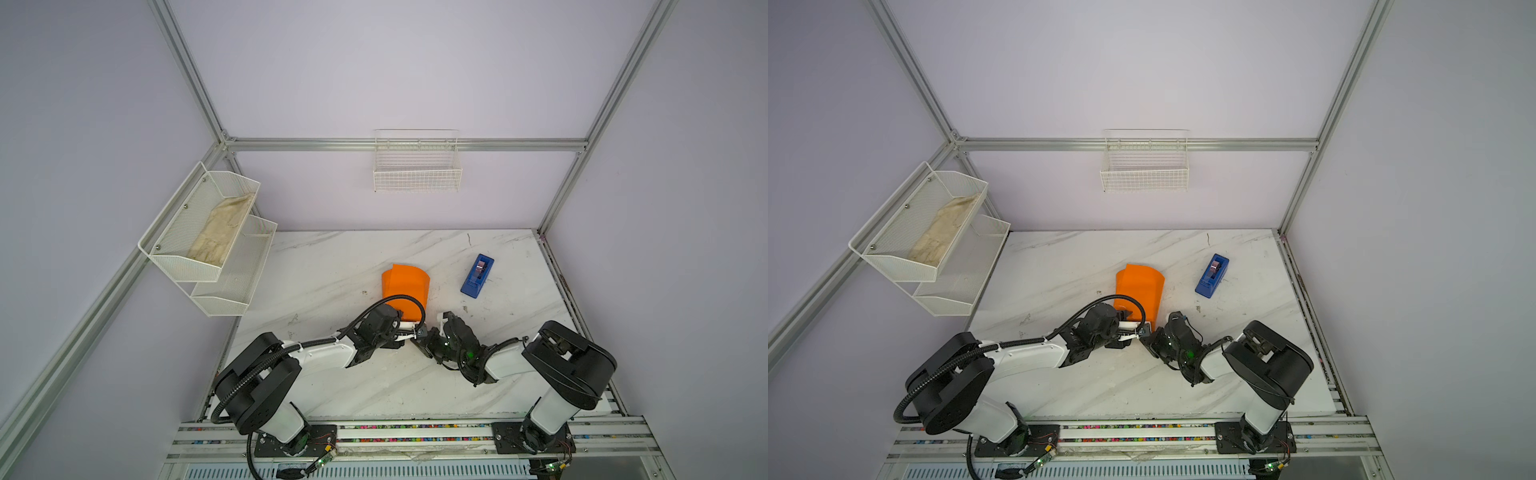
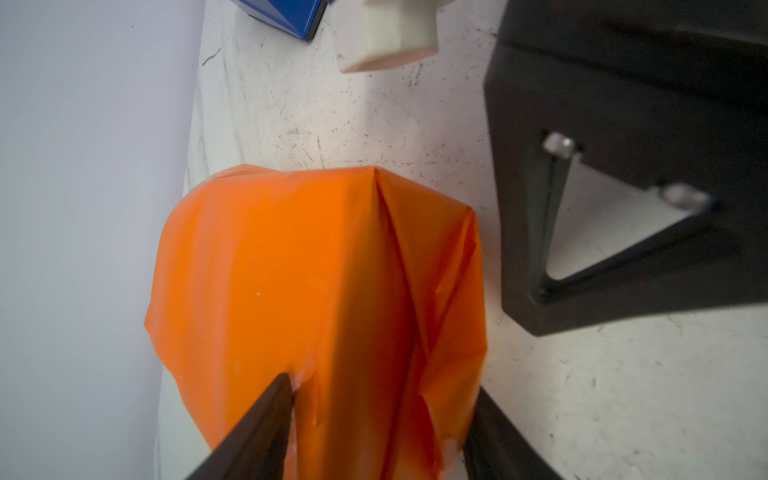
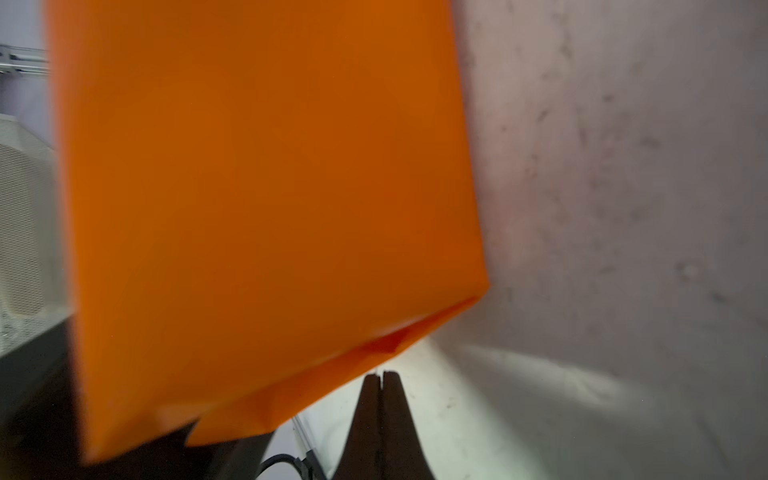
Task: Wrap the gift box in paper
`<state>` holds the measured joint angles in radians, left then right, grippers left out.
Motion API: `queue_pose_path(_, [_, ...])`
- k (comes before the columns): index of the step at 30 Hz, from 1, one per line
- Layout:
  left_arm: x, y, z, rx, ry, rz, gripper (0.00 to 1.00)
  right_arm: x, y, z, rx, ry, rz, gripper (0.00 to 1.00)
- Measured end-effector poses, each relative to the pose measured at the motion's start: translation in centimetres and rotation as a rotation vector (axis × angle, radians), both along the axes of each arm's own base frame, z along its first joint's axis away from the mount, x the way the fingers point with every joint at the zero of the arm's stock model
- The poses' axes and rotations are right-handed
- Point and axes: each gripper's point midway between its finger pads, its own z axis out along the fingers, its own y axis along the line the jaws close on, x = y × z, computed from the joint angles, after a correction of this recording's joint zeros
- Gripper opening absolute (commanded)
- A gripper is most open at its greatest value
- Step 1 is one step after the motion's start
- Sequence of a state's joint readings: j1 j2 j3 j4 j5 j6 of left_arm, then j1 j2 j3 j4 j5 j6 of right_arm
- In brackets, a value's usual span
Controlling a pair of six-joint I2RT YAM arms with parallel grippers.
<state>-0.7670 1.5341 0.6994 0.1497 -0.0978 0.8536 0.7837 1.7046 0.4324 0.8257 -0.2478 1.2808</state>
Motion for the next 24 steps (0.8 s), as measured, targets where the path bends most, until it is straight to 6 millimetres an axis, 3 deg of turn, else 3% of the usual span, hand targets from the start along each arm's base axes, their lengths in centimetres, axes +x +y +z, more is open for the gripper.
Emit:
queue_pose_path(4, [0.0, 0.0, 0.0, -0.002, 0.001, 0.001, 0.6, 0.5, 0.3, -0.9, -0.006, -0.003, -0.002, 0.0])
queue_pose_path(12, [0.0, 0.0, 0.1, -0.006, 0.001, 0.004, 0.59, 2.8, 0.7, 1.4, 0.059, -0.079, -0.04, 0.0])
queue_pose_path(24, [0.1, -0.2, 0.1, -0.028, 0.011, 0.015, 0.56, 2.8, 0.7, 3.4, 0.116, -0.088, -0.043, 0.0])
